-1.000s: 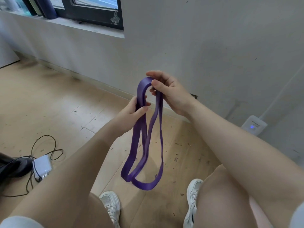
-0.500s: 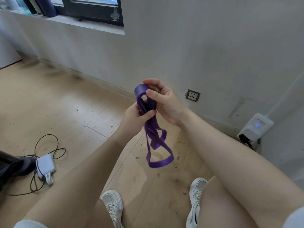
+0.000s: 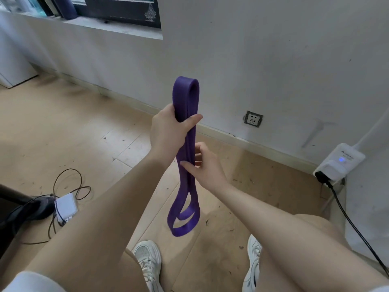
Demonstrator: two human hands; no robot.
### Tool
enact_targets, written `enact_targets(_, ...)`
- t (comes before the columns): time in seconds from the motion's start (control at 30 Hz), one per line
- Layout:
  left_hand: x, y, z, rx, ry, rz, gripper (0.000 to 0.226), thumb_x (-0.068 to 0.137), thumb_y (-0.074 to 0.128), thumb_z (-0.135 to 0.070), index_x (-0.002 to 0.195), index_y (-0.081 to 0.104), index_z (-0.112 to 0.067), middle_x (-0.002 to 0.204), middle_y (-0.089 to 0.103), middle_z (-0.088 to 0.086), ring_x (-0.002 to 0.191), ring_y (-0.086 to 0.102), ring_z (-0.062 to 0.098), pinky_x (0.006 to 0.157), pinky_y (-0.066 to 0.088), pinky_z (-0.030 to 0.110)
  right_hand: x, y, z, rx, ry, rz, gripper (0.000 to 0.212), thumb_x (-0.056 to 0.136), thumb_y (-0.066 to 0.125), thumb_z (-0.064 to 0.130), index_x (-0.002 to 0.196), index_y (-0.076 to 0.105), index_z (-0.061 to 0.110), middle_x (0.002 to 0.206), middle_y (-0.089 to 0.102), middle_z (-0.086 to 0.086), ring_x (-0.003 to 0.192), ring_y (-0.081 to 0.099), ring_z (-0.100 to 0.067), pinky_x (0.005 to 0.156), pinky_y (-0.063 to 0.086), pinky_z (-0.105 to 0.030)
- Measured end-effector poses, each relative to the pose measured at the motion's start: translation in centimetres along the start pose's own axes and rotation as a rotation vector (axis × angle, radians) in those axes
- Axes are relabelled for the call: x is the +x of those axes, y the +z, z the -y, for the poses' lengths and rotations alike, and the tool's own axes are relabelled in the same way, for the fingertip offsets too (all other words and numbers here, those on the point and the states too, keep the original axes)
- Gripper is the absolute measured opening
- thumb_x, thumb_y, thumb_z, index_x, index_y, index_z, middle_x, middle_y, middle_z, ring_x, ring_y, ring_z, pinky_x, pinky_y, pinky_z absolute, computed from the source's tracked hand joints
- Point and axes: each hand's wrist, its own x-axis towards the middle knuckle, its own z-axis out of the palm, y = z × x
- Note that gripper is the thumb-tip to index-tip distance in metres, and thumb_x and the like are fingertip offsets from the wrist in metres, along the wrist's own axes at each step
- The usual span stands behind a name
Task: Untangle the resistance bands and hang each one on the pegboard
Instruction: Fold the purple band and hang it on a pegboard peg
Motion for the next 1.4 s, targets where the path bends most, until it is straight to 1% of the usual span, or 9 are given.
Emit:
enact_targets(0.13, 0.4, -0.2, 0.6, -0.207, -0.112, 0.122, 0.026, 0.085, 0.061, -0.041, 0.08, 0.056, -0.016, 0.067, 0.058, -0.007, 0.057, 0.054, 0.006, 0.049, 0.04, 0.012, 0.9, -0.1, 0.0, 0.059, 0.055, -0.017, 0.015, 0.088, 0.062, 0.016, 0.101, 0.055, 0.02, 0.095, 0.063, 0.01, 0.081, 0.058, -0.003, 0.069, 0.047, -0.017)
enact_targets(0.3, -2.6, 0.2, 6.3, -0.463, -0.276, 0.606, 0.027, 0.1, 0.039, -0.027, 0.12, 0.055, -0.018, 0.108, 0.067, -0.005, 0.098, 0.063, 0.003, 0.091, 0.048, 0.018, 2.6, -0.9, 0.8, 0.461, 0.183, -0.05, 0.014, 0.09, 0.056, 0.006, 0.095, 0.062, 0.018, 0.086, 0.065, -0.003, 0.079, 0.067, -0.019, 0.077, 0.057, -0.034)
enact_targets(0.4, -3.7, 0.9, 7.7, -0.403, -0.27, 0.747, 0.028, 0.099, 0.041, -0.019, 0.124, 0.052, -0.015, 0.111, 0.065, 0.002, 0.095, 0.063, 0.004, 0.078, 0.049, 0.011, 3.7, -2.1, 1.3, 0.612, 0.279, -0.044, 0.011, 0.094, 0.051, 0.009, 0.096, 0.062, 0.011, 0.085, 0.067, -0.005, 0.075, 0.065, -0.017, 0.075, 0.056, -0.032)
enact_targets(0.67, -4.1, 3.8, 8.8, -0.27, -0.169, 0.507, 0.075, 0.073, 0.078, -0.018, 0.134, 0.035, -0.02, 0.108, 0.057, -0.006, 0.089, 0.06, 0.008, 0.075, 0.051, 0.021, 4.6, -2.0, 1.2, 0.902, 0.656, -0.383, 0.007, 0.087, 0.064, 0.007, 0.081, 0.06, 0.009, 0.079, 0.066, -0.007, 0.073, 0.065, -0.018, 0.07, 0.058, -0.03)
enact_targets(0.9, -3.5, 4.1, 8.7, -0.21, -0.021, 0.358, 0.052, 0.081, 0.065, -0.013, 0.128, 0.044, -0.019, 0.101, 0.061, -0.003, 0.086, 0.059, 0.01, 0.079, 0.053, 0.028, 4.6, -2.0, 2.0, 1.074, 0.683, -0.463, 0.006, 0.086, 0.064, 0.006, 0.087, 0.058, 0.008, 0.086, 0.067, -0.009, 0.07, 0.067, -0.016, 0.071, 0.059, -0.03)
enact_targets(1.07, -2.2, 3.1, 8.6, -0.274, -0.073, 0.391, 0.05, 0.082, 0.066, -0.017, 0.126, 0.045, -0.024, 0.097, 0.062, -0.006, 0.082, 0.061, 0.007, 0.075, 0.052, 0.021, 4.2, -2.1, 2.4, 1.308, 0.57, -0.262, 0.008, 0.094, 0.05, 0.003, 0.089, 0.057, 0.003, 0.086, 0.062, -0.012, 0.083, 0.063, -0.021, 0.087, 0.054, -0.034)
enact_targets(1.13, -1.8, 2.7, 8.9, -0.276, -0.102, 0.411, 0.046, 0.082, 0.063, -0.012, 0.124, 0.047, -0.021, 0.096, 0.063, -0.001, 0.081, 0.062, 0.013, 0.075, 0.053, 0.026, 3.9, -2.8, 2.6, 1.102, 0.583, -0.098, 0.014, 0.096, 0.045, 0.008, 0.092, 0.058, 0.005, 0.088, 0.065, -0.011, 0.09, 0.064, -0.023, 0.094, 0.05, -0.036)
enact_targets(1.27, -1.1, 1.4, 9.7, -0.228, -0.12, 0.543, 0.042, 0.082, 0.061, -0.004, 0.119, 0.051, -0.02, 0.097, 0.063, 0.002, 0.083, 0.061, 0.016, 0.071, 0.051, 0.024, 4.1, -5.7, 1.5, -0.176, 0.355, -0.048, 0.019, 0.09, 0.058, 0.033, 0.084, 0.066, 0.017, 0.08, 0.07, 0.001, 0.082, 0.066, -0.019, 0.085, 0.054, -0.039)
enact_targets(1.4, -1.7, 1.0, 10.0, -0.199, -0.119, 0.764, 0.046, 0.076, 0.064, -0.007, 0.119, 0.05, -0.017, 0.098, 0.063, 0.001, 0.086, 0.063, 0.016, 0.073, 0.052, 0.025, 3.9, -5.6, 0.7, -0.37, -0.031, 0.279, 0.041, 0.079, 0.07, 0.025, 0.118, 0.056, 0.023, 0.122, 0.058, 0.006, 0.114, 0.051, -0.01, 0.101, 0.038, -0.027)
